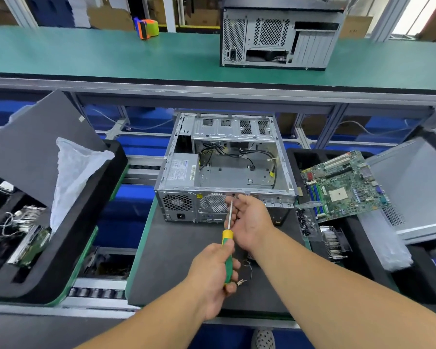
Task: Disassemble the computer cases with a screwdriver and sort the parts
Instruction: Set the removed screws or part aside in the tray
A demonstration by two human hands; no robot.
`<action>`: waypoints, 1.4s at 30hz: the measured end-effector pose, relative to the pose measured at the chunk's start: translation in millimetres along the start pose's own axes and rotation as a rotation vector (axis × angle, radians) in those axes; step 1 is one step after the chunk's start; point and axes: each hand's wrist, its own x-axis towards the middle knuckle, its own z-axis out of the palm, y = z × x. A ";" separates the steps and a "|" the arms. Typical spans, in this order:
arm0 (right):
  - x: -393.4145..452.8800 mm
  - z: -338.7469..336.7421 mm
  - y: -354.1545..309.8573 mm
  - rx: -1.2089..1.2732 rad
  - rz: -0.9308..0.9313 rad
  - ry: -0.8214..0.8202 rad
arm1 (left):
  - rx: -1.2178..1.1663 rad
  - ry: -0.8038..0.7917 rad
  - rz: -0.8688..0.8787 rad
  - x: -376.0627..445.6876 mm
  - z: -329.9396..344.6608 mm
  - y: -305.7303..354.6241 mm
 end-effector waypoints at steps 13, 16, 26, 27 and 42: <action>-5.0 6.4 -3.2 -0.031 -0.031 0.035 | 0.001 -0.005 0.007 5.8 8.9 10.8; -6.6 6.4 -3.2 -0.044 -0.027 0.029 | -0.004 -0.010 0.003 4.1 7.6 8.4; -4.8 6.4 -0.7 -0.047 -0.026 0.036 | 0.007 -0.001 0.007 0.4 1.4 7.3; -4.6 7.0 -0.7 -0.041 -0.031 0.038 | 0.005 -0.001 0.010 1.0 1.7 8.2; -3.4 6.9 -1.4 -0.012 -0.027 0.039 | 0.029 0.019 0.008 5.9 3.2 9.2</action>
